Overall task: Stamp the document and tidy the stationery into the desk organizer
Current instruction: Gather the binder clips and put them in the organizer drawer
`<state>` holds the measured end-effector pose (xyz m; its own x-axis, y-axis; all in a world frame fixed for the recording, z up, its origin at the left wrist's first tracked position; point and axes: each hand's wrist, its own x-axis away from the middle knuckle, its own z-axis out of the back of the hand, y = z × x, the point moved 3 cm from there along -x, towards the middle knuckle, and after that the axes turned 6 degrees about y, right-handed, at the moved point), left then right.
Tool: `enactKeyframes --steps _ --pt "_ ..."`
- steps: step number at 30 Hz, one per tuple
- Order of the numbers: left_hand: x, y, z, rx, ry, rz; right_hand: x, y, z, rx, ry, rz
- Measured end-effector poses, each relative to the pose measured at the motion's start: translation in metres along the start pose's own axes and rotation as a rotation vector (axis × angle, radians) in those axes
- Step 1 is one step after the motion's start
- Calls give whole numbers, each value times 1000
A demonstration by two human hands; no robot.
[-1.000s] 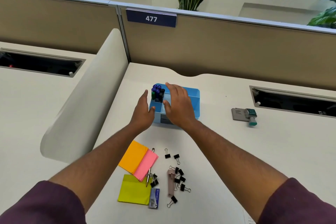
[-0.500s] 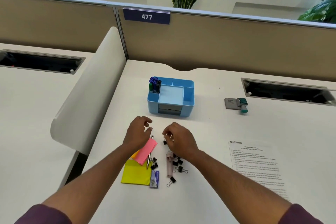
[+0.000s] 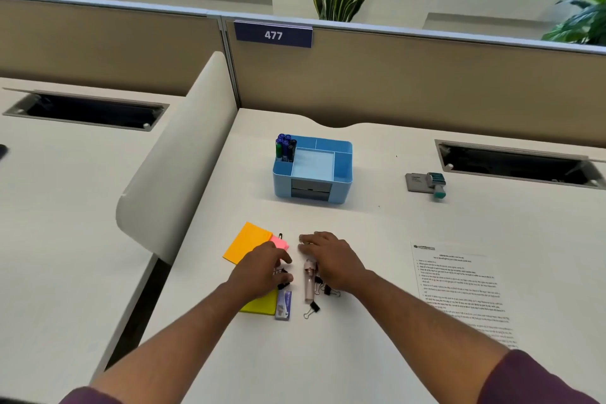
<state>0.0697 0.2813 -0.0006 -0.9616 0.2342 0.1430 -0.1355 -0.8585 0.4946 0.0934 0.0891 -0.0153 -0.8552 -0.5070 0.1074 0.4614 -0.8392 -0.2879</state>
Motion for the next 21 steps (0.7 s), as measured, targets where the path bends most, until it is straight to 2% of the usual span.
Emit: enactKeyframes --steps 5,10,12,15,21 --pt "3 2 -3 -66 -8 0 21 13 -6 -54 117 -35" --pt "2 4 -6 -69 14 -19 52 19 -3 -354 165 -147" --pt "1 8 -8 -74 19 -25 61 17 -4 -308 142 -135" --pt "-1 14 -11 -79 22 -31 65 12 -11 -164 19 -109" --pt "-1 20 -13 -95 16 -36 53 6 -12 -23 41 -154"
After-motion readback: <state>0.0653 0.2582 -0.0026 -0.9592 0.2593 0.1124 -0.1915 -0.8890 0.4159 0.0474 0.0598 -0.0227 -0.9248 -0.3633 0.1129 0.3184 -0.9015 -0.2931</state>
